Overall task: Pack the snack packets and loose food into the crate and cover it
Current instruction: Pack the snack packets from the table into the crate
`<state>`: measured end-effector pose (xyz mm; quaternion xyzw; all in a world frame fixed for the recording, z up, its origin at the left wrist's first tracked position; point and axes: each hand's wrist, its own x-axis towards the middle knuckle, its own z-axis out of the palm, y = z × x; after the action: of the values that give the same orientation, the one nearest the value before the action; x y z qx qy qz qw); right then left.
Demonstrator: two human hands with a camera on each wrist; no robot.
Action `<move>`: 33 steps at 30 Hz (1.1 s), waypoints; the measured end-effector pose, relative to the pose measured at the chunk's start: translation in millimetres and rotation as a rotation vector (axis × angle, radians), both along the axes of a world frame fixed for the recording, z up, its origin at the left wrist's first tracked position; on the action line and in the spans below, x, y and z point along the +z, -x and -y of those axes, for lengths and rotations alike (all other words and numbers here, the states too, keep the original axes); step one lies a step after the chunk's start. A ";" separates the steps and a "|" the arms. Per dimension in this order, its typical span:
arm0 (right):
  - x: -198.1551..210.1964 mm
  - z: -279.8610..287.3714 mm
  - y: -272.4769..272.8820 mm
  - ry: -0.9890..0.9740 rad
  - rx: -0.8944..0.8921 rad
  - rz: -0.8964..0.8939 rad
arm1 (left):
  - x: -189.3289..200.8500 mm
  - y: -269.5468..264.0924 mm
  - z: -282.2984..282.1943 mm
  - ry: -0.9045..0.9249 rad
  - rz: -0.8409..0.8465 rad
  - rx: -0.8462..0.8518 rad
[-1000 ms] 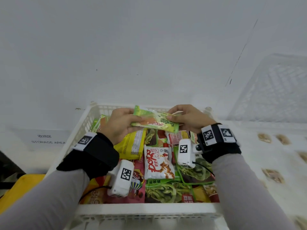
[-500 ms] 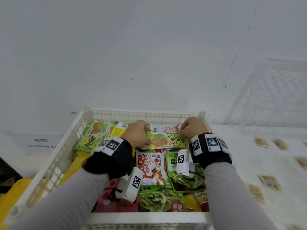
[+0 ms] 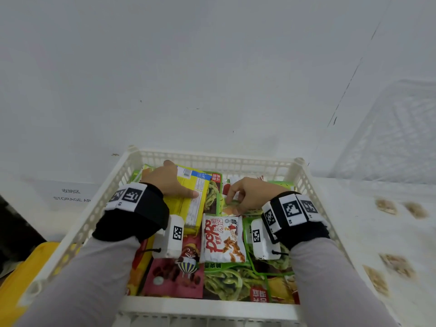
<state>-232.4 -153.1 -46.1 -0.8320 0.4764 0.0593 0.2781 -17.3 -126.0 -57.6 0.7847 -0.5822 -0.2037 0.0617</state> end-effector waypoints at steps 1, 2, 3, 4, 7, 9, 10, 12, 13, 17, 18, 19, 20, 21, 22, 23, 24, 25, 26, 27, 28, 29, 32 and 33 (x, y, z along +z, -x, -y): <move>0.7 -0.8 0.0 -0.014 0.001 0.000 | 0.9 -2.8 1.0 0.014 -0.105 0.022; 1.6 -1.6 0.7 -0.026 -0.009 0.003 | 2.3 -6.0 2.1 0.043 -0.236 0.031; 2.7 -2.3 2.4 -0.034 -0.031 0.016 | 4.6 -9.3 2.1 0.082 -0.368 0.036; 4.1 -2.7 5.0 -0.037 -0.065 0.048 | 7.8 -12.5 1.3 0.114 -0.480 0.048; 11.4 -3.1 14.2 -0.007 -0.196 0.261 | 18.0 -25.8 -2.4 0.183 -0.759 0.127; 16.8 -4.5 16.3 -0.017 -0.253 0.439 | 26.2 -33.9 -5.9 0.322 -0.923 0.193; 18.4 -5.9 15.4 -0.046 -0.264 0.513 | 30.7 -36.3 -7.7 0.403 -1.020 0.230; 19.1 -8.9 10.8 -0.168 -0.266 0.621 | 38.7 -36.1 -10.1 0.542 -1.275 0.291; 18.5 -9.9 7.9 -0.254 -0.268 0.675 | 40.6 -33.8 -9.6 0.583 -1.411 0.301; 19.9 -7.7 3.2 -0.583 -0.391 1.062 | 35.8 -2.7 -4.9 0.471 -1.638 0.207; 21.3 -5.3 5.8 -0.625 -0.448 1.150 | 32.5 7.6 -4.5 0.437 -1.650 0.175; 22.7 -2.9 9.8 -0.637 -0.515 1.211 | 29.3 17.0 -4.1 0.410 -1.663 0.154; 24.1 -1.1 14.7 -0.618 -0.589 1.238 | 25.9 24.4 -3.6 0.381 -1.672 0.139; 25.0 0.7 20.5 -0.569 -0.659 1.230 | 22.5 30.6 -3.2 0.350 -1.665 0.119; 24.9 3.2 27.0 -0.505 -0.715 1.189 | 19.1 35.0 -2.8 0.327 -1.633 0.102; 24.4 5.9 34.6 -0.437 -0.758 1.113 | 15.5 38.3 -2.6 0.317 -1.580 0.093; 23.1 7.8 42.7 -0.374 -0.795 1.011 | 11.7 41.7 -2.1 0.319 -1.509 0.097; 21.4 9.6 50.0 -0.326 -0.827 0.898 | 7.4 45.3 -2.0 0.324 -1.428 0.107; 19.7 10.8 57.3 -0.299 -0.853 0.799 | 3.0 49.5 -2.0 0.319 -1.341 0.114; 18.3 10.8 63.0 -0.283 -0.871 0.723 | -1.2 54.0 -2.4 0.304 -1.255 0.112; 17.1 9.5 66.3 -0.260 -0.867 0.655 | -4.5 58.1 -3.2 0.284 -1.179 0.100; 15.4 8.7 68.6 -0.210 -0.847 0.573 | -7.3 61.4 -3.5 0.269 -1.109 0.077; 11.1 6.8 69.7 -0.074 -0.797 0.274 | -14.2 65.2 -2.8 0.228 -0.921 -0.042; 9.2 7.5 69.1 -0.039 -0.798 0.198 | -16.0 65.5 -2.9 0.204 -0.873 -0.081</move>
<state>-301.5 -160.6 -36.9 -0.5780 0.7315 -0.1243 0.3395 -82.8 -123.2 -73.6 0.5918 -0.5491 -0.4595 0.3703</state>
